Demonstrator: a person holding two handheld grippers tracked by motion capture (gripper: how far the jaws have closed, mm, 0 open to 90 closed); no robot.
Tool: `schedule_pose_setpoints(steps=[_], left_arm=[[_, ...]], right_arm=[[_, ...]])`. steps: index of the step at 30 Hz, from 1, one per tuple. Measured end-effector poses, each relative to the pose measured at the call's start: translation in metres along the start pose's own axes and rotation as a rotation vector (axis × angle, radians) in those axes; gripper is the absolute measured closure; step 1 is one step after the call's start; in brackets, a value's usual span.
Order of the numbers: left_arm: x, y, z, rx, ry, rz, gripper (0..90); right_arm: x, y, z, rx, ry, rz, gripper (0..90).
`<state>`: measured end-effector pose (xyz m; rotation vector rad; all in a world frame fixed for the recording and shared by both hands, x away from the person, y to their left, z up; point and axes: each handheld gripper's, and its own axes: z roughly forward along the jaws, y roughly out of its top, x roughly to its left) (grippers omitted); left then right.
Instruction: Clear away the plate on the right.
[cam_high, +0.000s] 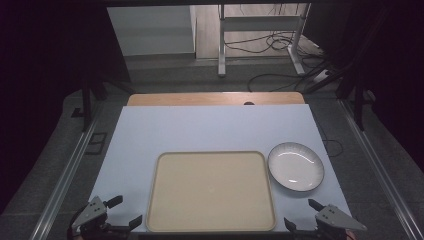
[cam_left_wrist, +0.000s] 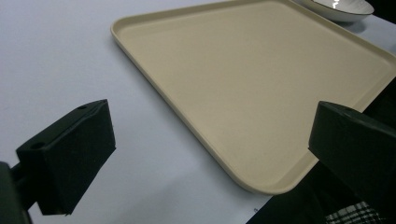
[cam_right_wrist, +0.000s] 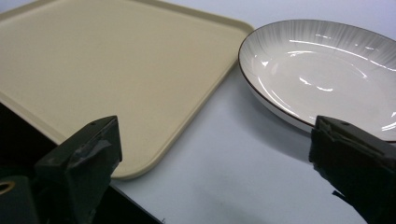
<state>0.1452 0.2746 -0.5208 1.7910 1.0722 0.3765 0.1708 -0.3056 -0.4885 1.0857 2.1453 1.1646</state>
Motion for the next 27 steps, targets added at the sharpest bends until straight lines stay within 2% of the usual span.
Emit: schedule_pose_setpoints(steps=[3, 7, 14, 20, 27], left_arm=[[0.0001, -0.0001, 0.0001, 0.002, -0.002, -0.001, 0.2], [-0.0003, -0.0002, 0.0, 0.003, -0.003, 0.006, 0.2], [-0.0002, -0.0002, 0.0, 0.004, -0.005, 0.006, 0.2], [0.0, -0.0001, 0.0001, 0.004, -0.006, 0.003, 0.2], [0.0, -0.0001, 0.0003, 0.006, -0.007, 0.004, 0.2]], right_arm=[[0.001, 0.0, 0.0006, -0.005, -0.009, -0.012, 1.3], [0.0057, -0.0002, 0.006, 0.028, -0.036, -0.052, 0.0], [0.0033, -0.0007, 0.0073, 0.033, -0.031, -0.031, 0.0], [0.0029, -0.0009, 0.008, 0.05, -0.023, -0.045, 0.0], [0.0039, -0.0006, 0.0097, 0.039, -0.002, -0.046, 0.0]])
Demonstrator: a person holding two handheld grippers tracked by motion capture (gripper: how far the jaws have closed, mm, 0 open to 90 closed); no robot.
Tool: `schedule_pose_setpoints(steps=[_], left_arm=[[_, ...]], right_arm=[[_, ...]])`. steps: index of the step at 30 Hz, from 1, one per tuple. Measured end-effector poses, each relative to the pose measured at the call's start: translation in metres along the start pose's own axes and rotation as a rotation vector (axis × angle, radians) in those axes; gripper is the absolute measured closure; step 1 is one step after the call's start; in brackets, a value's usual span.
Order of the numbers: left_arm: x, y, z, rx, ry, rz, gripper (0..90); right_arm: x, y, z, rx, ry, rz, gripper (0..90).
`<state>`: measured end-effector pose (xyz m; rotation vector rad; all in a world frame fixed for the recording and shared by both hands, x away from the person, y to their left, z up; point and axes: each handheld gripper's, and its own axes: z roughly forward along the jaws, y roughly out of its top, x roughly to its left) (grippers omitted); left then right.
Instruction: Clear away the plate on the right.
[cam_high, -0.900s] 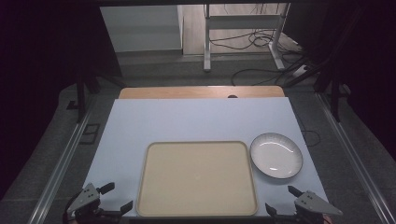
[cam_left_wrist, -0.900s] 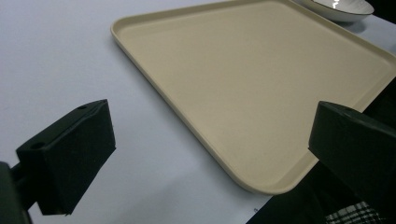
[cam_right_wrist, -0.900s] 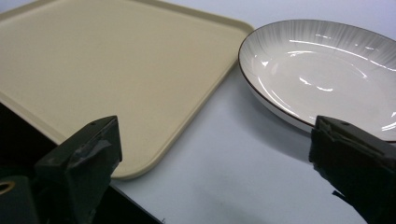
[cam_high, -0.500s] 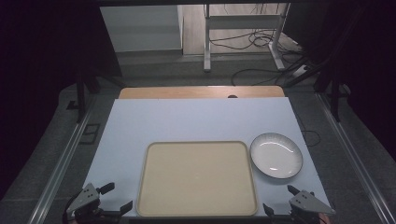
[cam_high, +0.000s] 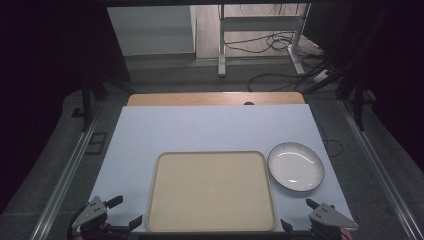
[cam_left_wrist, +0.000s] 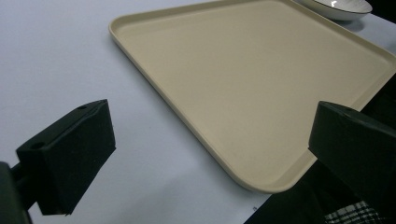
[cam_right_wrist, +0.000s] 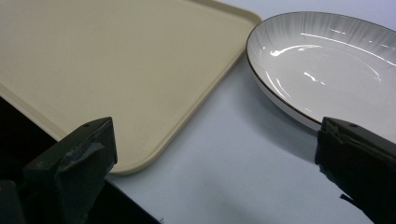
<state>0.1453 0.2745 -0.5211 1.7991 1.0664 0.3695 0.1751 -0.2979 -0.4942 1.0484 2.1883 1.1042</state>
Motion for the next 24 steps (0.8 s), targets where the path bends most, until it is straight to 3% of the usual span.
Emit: schedule_pose_setpoints(steps=[10, 19, 24], left_arm=[[0.0, 0.0, 0.0, 0.003, 0.0, 0.0, 0.2], [0.0, 0.0, 0.001, 0.005, -0.002, 0.0, 0.2], [0.0, 0.0, 0.001, 0.01, -0.003, 0.003, 0.2]], right_arm=[[0.003, 0.003, 0.005, 0.006, 0.006, -0.014, 0.0], [-0.002, 0.005, 0.012, 0.053, 0.011, 0.036, 0.7], [-0.005, 0.006, 0.018, 0.074, -0.026, 0.041, 1.5]])
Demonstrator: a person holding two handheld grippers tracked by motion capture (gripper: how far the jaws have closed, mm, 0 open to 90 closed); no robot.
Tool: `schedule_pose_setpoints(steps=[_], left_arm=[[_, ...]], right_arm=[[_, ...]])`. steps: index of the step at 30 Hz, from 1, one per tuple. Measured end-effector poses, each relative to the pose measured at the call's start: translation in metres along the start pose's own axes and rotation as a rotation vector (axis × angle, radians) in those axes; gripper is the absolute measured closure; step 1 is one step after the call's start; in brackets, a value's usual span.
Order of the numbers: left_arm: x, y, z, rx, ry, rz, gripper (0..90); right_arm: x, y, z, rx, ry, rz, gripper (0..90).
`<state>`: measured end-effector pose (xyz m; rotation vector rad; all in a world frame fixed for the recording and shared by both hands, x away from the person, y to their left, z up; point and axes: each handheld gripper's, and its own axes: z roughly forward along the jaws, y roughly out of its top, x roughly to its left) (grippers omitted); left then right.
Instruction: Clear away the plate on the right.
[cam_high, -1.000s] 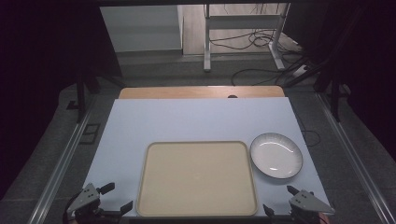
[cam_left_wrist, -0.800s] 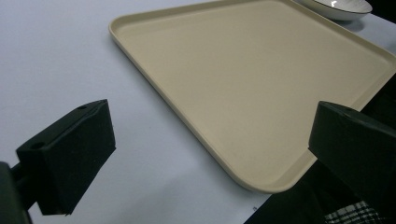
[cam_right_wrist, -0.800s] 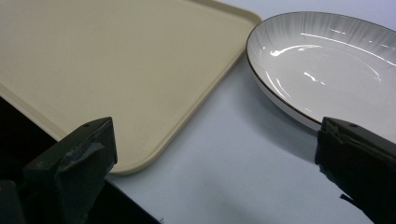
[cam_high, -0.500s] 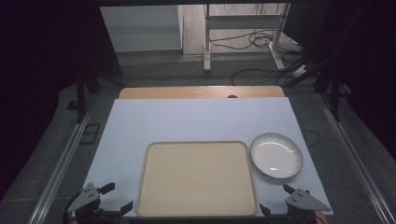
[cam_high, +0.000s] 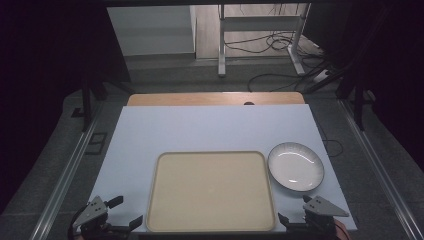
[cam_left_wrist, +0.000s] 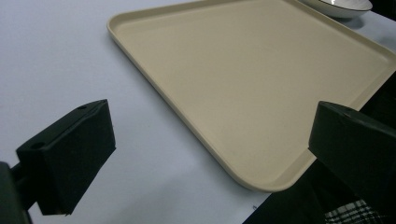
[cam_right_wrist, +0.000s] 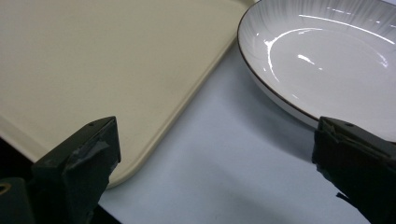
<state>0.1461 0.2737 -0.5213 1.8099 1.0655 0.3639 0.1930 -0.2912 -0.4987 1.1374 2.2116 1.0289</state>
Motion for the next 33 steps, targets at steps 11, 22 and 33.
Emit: schedule_pose_setpoints(steps=[11, 22, 33], left_arm=[[0.0, 0.0, 0.001, 0.006, -0.001, 0.003, 0.2], [0.0, 0.0, 0.001, 0.006, -0.002, 0.001, 0.2], [0.0, 0.0, 0.001, 0.008, -0.003, -0.001, 0.1]], right_arm=[[-0.003, 0.005, 0.006, 0.011, -0.056, -0.003, 1.4], [-0.006, 0.01, 0.012, 0.055, -0.124, -0.052, 11.8], [-0.004, 0.017, 0.017, 0.088, -0.244, -0.197, 29.5]])
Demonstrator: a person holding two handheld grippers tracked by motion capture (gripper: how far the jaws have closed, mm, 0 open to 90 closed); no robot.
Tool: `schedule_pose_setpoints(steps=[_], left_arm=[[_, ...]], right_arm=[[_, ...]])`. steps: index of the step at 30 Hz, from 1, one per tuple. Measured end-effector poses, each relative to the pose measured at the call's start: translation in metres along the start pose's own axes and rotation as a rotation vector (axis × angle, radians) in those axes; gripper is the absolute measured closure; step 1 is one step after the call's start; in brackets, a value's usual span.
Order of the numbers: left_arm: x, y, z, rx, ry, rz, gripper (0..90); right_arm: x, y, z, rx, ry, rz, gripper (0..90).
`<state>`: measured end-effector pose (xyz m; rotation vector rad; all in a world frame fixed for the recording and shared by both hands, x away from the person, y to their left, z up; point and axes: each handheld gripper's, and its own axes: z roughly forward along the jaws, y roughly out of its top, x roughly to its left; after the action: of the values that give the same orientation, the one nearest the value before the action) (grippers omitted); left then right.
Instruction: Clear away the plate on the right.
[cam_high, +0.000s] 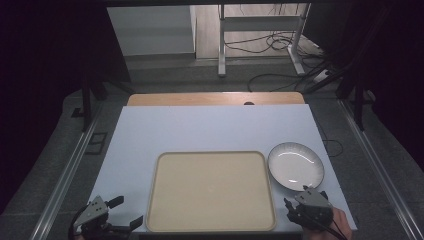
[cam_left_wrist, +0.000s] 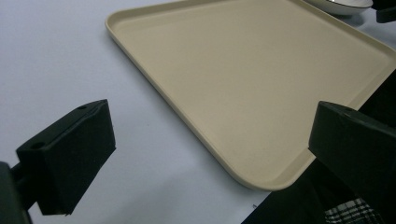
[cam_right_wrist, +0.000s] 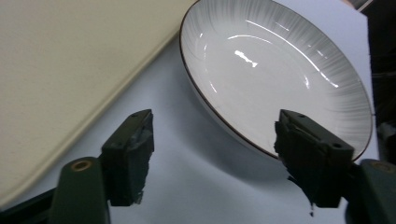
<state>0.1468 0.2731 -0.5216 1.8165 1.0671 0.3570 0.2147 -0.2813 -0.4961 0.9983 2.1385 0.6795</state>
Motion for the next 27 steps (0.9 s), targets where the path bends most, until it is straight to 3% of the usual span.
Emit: schedule_pose_setpoints(steps=[2, 8, 16, 27], left_arm=[[0.0, 0.0, 0.0, 0.001, 0.0, 0.0, 0.2], [0.0, 0.0, 0.0, 0.002, -0.001, 0.0, 0.2], [0.0, 0.0, 0.0, 0.003, -0.003, 0.0, 0.2], [0.0, 0.0, 0.001, 0.008, -0.006, 0.003, 0.2]], right_arm=[[0.001, 0.002, 0.002, 0.018, -0.024, -0.038, 35.6], [0.0, 0.004, 0.006, 0.052, -0.04, -0.091, 40.5], [0.003, 0.008, 0.014, 0.072, -0.066, -0.177, 39.4], [0.005, 0.006, 0.022, 0.104, -0.151, -0.324, 43.4]])
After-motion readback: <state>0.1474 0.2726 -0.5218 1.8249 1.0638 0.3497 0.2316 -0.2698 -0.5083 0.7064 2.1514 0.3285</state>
